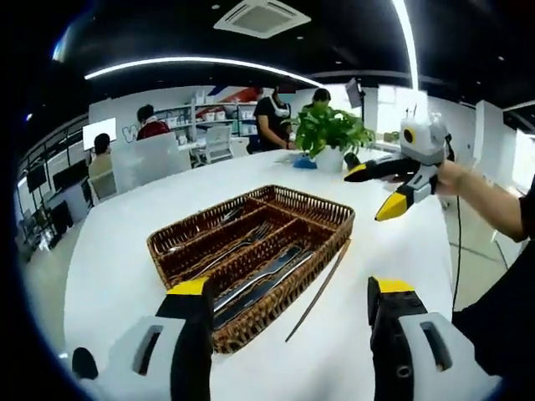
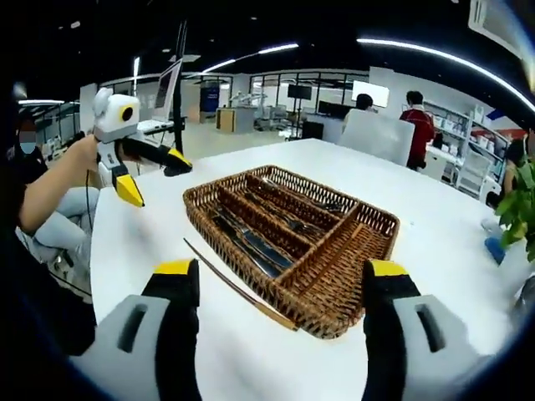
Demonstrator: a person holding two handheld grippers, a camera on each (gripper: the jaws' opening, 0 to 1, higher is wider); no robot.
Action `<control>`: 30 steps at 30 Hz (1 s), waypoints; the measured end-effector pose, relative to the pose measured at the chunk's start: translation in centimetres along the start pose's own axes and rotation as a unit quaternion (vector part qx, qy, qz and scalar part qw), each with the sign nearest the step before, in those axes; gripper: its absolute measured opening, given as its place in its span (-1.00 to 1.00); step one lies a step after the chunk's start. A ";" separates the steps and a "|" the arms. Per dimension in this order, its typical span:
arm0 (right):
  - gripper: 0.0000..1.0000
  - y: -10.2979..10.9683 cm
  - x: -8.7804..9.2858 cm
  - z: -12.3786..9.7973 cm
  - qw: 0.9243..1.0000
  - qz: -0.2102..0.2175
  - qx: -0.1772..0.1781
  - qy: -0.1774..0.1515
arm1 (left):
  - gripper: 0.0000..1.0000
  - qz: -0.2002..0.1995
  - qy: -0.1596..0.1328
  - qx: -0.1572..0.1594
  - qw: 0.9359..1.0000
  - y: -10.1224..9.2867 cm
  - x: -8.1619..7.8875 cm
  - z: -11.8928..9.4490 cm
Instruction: Arrange the knives, forks, and spoons in their matching storage slots by inserting each utensil handle-first until every utensil is classified and aligned in the correct compartment
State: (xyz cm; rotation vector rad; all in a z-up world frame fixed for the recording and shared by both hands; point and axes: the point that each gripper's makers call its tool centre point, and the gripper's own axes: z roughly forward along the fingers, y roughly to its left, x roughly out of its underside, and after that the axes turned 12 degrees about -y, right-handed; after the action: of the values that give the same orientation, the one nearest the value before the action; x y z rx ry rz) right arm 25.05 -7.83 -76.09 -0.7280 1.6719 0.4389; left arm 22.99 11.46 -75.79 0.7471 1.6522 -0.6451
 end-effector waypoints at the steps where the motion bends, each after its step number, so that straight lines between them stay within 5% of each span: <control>1: 0.77 0.0 -0.1 -0.3 1.000 0.002 0.005 -0.004 | 0.58 -0.004 -0.006 -0.001 1.000 -0.3 -0.1 -0.4; 8: 1.00 0.9 -0.4 -3.0 1.000 0.007 0.011 -0.016 | 0.71 -0.020 -0.033 -0.035 0.999 -1.4 0.4 -2.4; 21: 1.00 2.2 0.1 -5.3 1.000 0.000 0.013 0.007 | 0.96 -0.020 -0.040 -0.059 0.997 -2.5 0.8 -4.8; 30: 1.00 2.4 0.0 -5.7 1.000 0.001 0.020 0.005 | 0.86 -0.001 -0.025 -0.053 0.998 -2.5 0.7 -5.0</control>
State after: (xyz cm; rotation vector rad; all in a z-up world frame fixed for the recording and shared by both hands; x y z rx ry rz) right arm 19.24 -9.76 -75.00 -0.6999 1.6855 0.4021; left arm 17.78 13.69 -75.44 0.6475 1.6292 -0.5678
